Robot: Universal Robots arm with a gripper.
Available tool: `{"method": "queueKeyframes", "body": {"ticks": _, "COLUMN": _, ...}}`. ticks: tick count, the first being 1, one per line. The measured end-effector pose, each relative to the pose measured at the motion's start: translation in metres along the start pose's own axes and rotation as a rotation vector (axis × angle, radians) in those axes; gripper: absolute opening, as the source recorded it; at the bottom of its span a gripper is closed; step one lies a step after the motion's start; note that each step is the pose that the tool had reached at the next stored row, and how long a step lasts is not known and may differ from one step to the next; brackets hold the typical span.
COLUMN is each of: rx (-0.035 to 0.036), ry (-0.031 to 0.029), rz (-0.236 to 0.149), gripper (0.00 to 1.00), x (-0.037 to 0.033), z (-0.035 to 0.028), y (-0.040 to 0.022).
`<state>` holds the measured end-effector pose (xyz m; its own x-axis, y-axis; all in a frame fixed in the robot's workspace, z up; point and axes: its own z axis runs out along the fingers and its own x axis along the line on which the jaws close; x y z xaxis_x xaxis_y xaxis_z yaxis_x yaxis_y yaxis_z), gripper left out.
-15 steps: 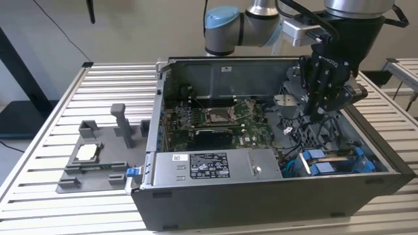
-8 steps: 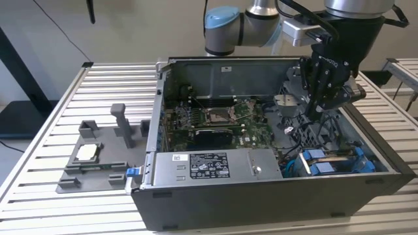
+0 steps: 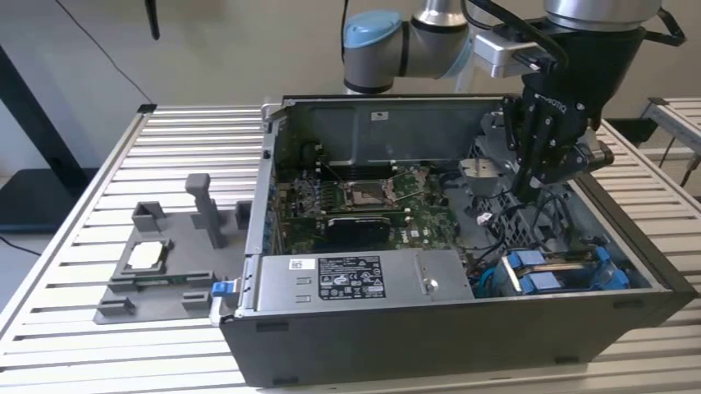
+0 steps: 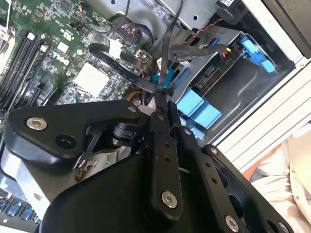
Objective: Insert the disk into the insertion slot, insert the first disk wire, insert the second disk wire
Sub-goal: 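Insert the second disk wire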
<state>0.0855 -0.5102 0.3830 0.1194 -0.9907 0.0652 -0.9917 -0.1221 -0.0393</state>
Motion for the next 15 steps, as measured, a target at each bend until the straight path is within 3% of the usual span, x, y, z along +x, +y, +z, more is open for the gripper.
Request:
{"method": "queueKeyframes", "body": {"ticks": 2, "rx": -0.0020, "ry": 0.0000, "rz": 0.000, "gripper": 0.16, "x": 0.0000, "z": 0.0000, "y": -0.0004}}
{"method": "queueKeyframes", "body": {"ticks": 4, "rx": -0.0110, "ry": -0.0013, "rz": -0.001, "gripper": 0.16, "x": 0.0008, "z": 0.0005, "y": -0.0016}}
{"method": "queueKeyframes", "body": {"ticks": 12, "rx": -0.0784, "ry": -0.0096, "rz": -0.005, "gripper": 0.16, "x": 0.0135, "z": 0.0039, "y": -0.0118}}
{"method": "queueKeyframes", "body": {"ticks": 15, "rx": -0.1001, "ry": -0.0126, "rz": -0.006, "gripper": 0.16, "x": 0.0203, "z": 0.0054, "y": -0.0157}}
